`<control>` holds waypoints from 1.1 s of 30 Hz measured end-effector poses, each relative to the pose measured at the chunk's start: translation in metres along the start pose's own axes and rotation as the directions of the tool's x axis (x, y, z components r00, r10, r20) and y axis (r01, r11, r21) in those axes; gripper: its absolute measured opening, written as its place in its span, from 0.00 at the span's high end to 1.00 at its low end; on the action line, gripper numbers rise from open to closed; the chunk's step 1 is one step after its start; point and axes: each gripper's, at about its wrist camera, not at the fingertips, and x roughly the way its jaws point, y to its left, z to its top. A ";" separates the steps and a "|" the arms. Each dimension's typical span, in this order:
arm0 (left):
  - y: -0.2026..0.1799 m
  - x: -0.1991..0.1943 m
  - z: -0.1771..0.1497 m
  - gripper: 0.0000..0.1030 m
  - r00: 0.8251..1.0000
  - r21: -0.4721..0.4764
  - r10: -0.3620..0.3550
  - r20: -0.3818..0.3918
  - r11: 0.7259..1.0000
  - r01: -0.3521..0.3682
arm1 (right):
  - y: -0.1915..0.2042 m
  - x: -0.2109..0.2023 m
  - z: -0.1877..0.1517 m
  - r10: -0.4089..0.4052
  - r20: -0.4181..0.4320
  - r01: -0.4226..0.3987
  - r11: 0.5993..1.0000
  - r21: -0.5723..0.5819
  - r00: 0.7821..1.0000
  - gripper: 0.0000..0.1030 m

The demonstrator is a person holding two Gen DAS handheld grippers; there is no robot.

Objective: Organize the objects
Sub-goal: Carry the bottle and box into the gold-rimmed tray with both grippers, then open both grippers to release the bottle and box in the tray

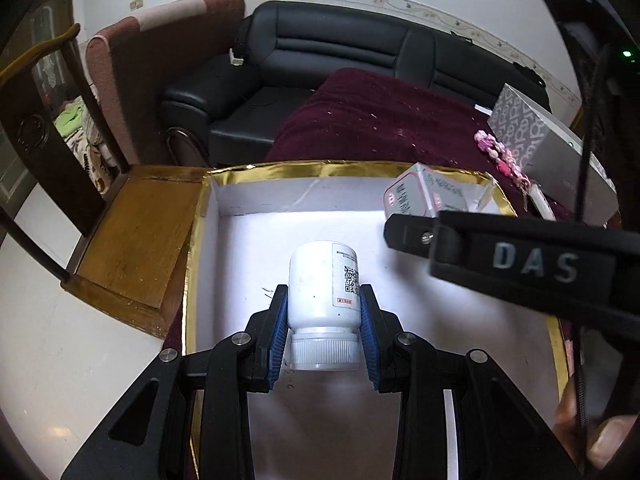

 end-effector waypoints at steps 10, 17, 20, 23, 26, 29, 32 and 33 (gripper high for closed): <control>0.010 -0.001 0.002 0.71 1.000 -0.060 -0.002 0.019 0.998 0.003 | 0.000 0.014 0.006 0.016 -0.016 -0.016 1.000 0.022 1.000 0.54; 0.017 -0.004 0.005 0.69 0.999 -0.105 -0.027 0.026 0.994 0.030 | -0.006 0.012 0.007 0.015 -0.029 -0.014 0.999 0.035 0.999 0.46; 0.020 -0.011 0.005 0.66 0.998 -0.124 -0.046 0.048 0.991 0.051 | -0.005 0.003 0.005 0.015 -0.010 -0.014 1.000 0.023 1.000 0.46; 0.022 -0.018 0.006 0.62 0.996 -0.130 -0.060 0.071 0.989 0.068 | -0.007 -0.010 0.001 0.023 0.006 -0.023 1.000 0.015 1.000 0.46; 0.020 -0.023 0.006 0.61 0.993 -0.117 -0.070 0.090 0.990 0.080 | -0.012 -0.031 -0.009 0.033 0.034 -0.033 0.999 -0.003 0.999 0.46; 0.019 -0.025 0.005 0.60 0.992 -0.106 -0.081 0.092 0.990 0.091 | -0.019 -0.049 -0.023 0.040 0.051 -0.040 0.999 0.002 0.998 0.46; 0.013 -0.028 0.003 0.60 0.991 -0.089 -0.090 0.098 0.991 0.099 | -0.027 -0.067 -0.045 0.066 0.058 -0.067 0.998 0.007 0.996 0.46; 0.010 -0.030 0.003 0.60 0.990 -0.072 -0.093 0.102 0.992 0.100 | -0.030 -0.073 -0.054 0.069 0.060 -0.070 0.998 0.008 0.996 0.46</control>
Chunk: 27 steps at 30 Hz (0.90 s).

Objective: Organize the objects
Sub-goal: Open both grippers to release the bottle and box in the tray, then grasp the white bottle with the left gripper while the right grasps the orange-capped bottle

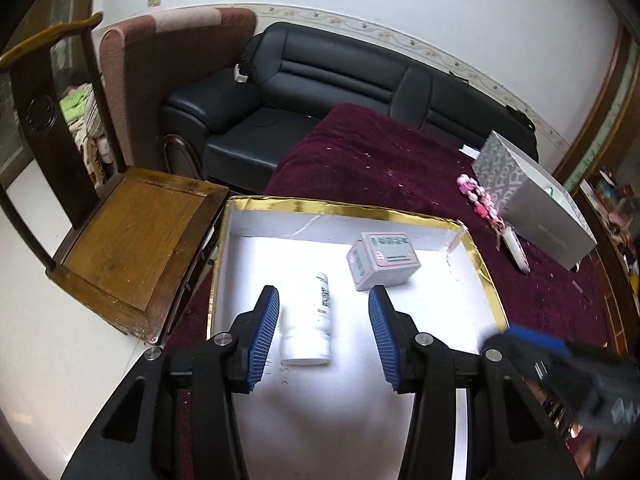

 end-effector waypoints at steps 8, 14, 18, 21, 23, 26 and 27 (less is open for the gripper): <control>-0.039 -0.044 -0.012 0.60 0.998 0.123 -0.055 0.039 0.991 0.050 | -0.025 -0.079 -0.078 0.053 0.079 -0.052 0.999 -0.014 0.995 0.46; -0.115 -0.102 -0.065 0.50 0.972 0.437 -0.233 -0.008 0.874 0.213 | -0.074 -0.151 -0.144 0.084 0.206 -0.095 0.994 0.044 0.975 0.33; -0.177 -0.123 -0.132 0.50 0.957 0.768 -0.282 -0.070 0.597 0.232 | -0.107 -0.182 -0.184 0.071 0.262 -0.101 0.990 0.101 0.962 0.32; -0.202 -0.118 -0.161 0.50 0.953 0.852 -0.269 -0.139 0.458 0.254 | -0.120 -0.196 -0.204 0.061 0.283 -0.096 0.989 0.110 0.957 0.32; -0.213 -0.109 -0.169 0.50 0.958 0.879 -0.238 -0.161 0.408 0.249 | -0.127 -0.201 -0.214 0.058 0.289 -0.095 0.989 0.117 0.956 0.32; -0.225 -0.094 -0.173 0.50 0.958 0.890 -0.199 -0.208 0.368 0.269 | -0.135 -0.203 -0.227 0.077 0.287 -0.119 0.984 0.131 0.955 0.32; -0.230 -0.088 -0.172 0.50 0.962 0.897 -0.179 -0.207 0.358 0.259 | -0.139 -0.204 -0.231 0.080 0.285 -0.124 0.983 0.139 0.955 0.32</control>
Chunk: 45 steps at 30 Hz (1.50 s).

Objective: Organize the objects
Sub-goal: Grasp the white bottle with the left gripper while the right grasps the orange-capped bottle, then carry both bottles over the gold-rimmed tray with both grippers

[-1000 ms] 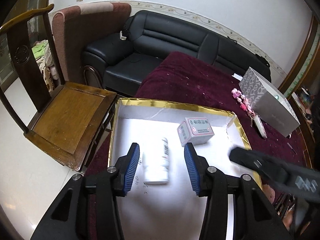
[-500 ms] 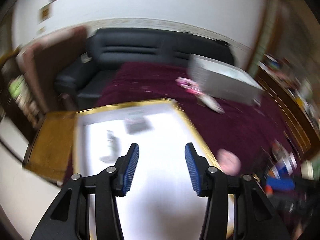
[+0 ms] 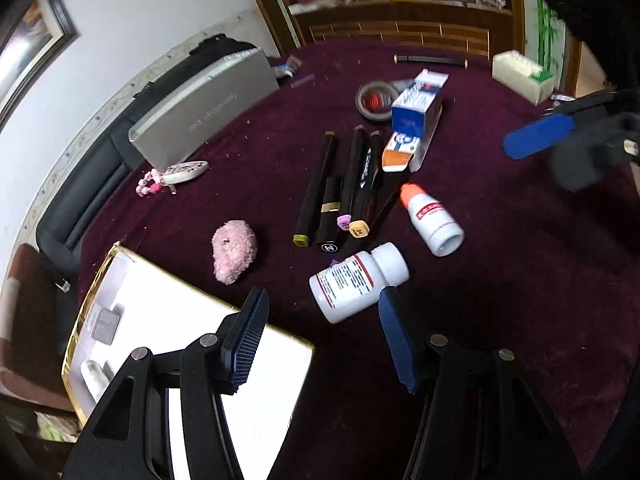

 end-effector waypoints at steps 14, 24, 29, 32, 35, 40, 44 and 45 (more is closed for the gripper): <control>-0.041 0.044 0.011 0.68 0.987 0.022 -0.049 -0.150 0.998 0.053 | -0.038 -0.009 -0.020 -0.003 -0.005 0.003 0.997 0.076 1.000 0.32; -0.051 0.038 0.001 0.71 0.992 -0.339 -0.041 -0.121 0.941 -0.002 | -0.034 0.039 -0.001 -0.200 -0.104 0.208 0.975 0.073 0.974 0.49; -0.044 0.041 -0.003 0.70 0.992 -0.395 -0.071 -0.106 0.918 0.023 | -0.033 0.067 0.007 -0.296 -0.141 0.305 0.952 0.042 0.945 0.59; -0.045 0.042 -0.001 0.69 0.992 -0.391 -0.068 -0.102 0.920 0.023 | -0.027 0.082 0.010 -0.364 -0.149 0.364 0.931 -0.025 0.920 0.64; -0.043 0.044 0.001 0.68 0.994 -0.414 -0.066 -0.085 0.910 0.025 | -0.019 0.087 0.007 -0.412 -0.131 0.399 0.910 -0.115 0.902 0.75; -0.042 0.043 -0.002 0.70 0.998 -0.448 -0.051 -0.033 0.893 0.031 | -0.028 0.070 -0.002 -0.369 -0.095 0.362 0.928 -0.083 0.925 0.76; -0.037 0.038 -0.003 0.71 0.994 -0.485 -0.114 0.002 0.869 0.101 | -0.034 0.050 -0.014 -0.312 -0.070 0.311 0.950 -0.029 0.948 0.76; -0.036 0.034 -0.004 0.71 0.994 -0.488 -0.109 0.013 0.867 0.102 | -0.033 0.048 -0.013 -0.307 -0.065 0.306 0.952 -0.024 0.950 0.76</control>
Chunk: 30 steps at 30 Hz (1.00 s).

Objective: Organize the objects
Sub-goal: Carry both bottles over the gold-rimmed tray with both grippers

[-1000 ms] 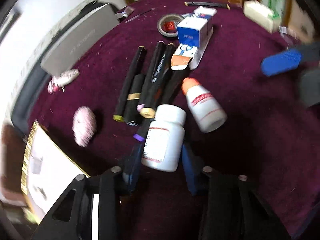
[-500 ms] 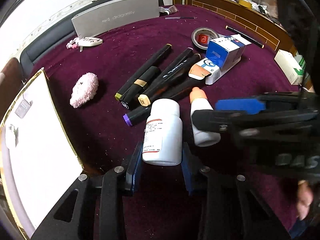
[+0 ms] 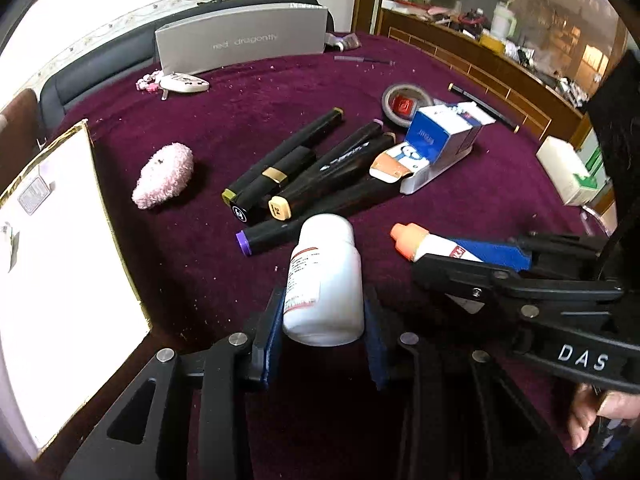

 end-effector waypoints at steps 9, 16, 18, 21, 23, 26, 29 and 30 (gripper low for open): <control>0.002 -0.013 -0.006 0.71 0.999 -0.019 0.030 -0.013 0.999 -0.030 | 0.005 -0.003 -0.004 0.010 -0.012 -0.010 0.999 -0.034 1.000 0.76; -0.007 0.007 -0.006 0.71 0.991 0.017 0.119 -0.055 0.993 -0.118 | 0.015 0.005 -0.011 -0.079 -0.024 0.075 0.990 -0.122 0.997 0.76; -0.005 0.007 -0.007 0.71 0.993 -0.001 0.117 -0.024 0.993 -0.117 | 0.015 0.005 -0.013 -0.079 -0.011 0.077 0.987 -0.144 0.997 0.76; -0.003 0.007 -0.009 0.71 0.993 -0.022 0.121 0.003 0.992 -0.121 | 0.015 0.005 -0.017 -0.075 0.016 0.077 0.984 -0.163 0.997 0.76; -0.005 0.007 -0.010 0.71 0.991 -0.012 0.135 0.012 0.991 -0.135 | 0.014 0.005 -0.017 -0.072 0.015 0.073 0.984 -0.162 0.997 0.76; -0.003 0.008 -0.010 0.71 0.991 -0.021 0.130 0.025 0.991 -0.130 | 0.009 0.005 -0.014 -0.038 0.013 0.040 0.988 -0.152 0.999 0.76; -0.005 0.008 -0.013 0.71 0.988 -0.017 0.142 0.062 0.990 -0.141 | 0.009 0.008 -0.011 -0.031 0.029 0.035 0.985 -0.167 0.999 0.76; -0.005 0.007 -0.014 0.71 0.987 -0.016 0.142 0.071 0.990 -0.141 | 0.010 0.009 -0.011 -0.031 0.033 0.037 0.985 -0.171 0.999 0.76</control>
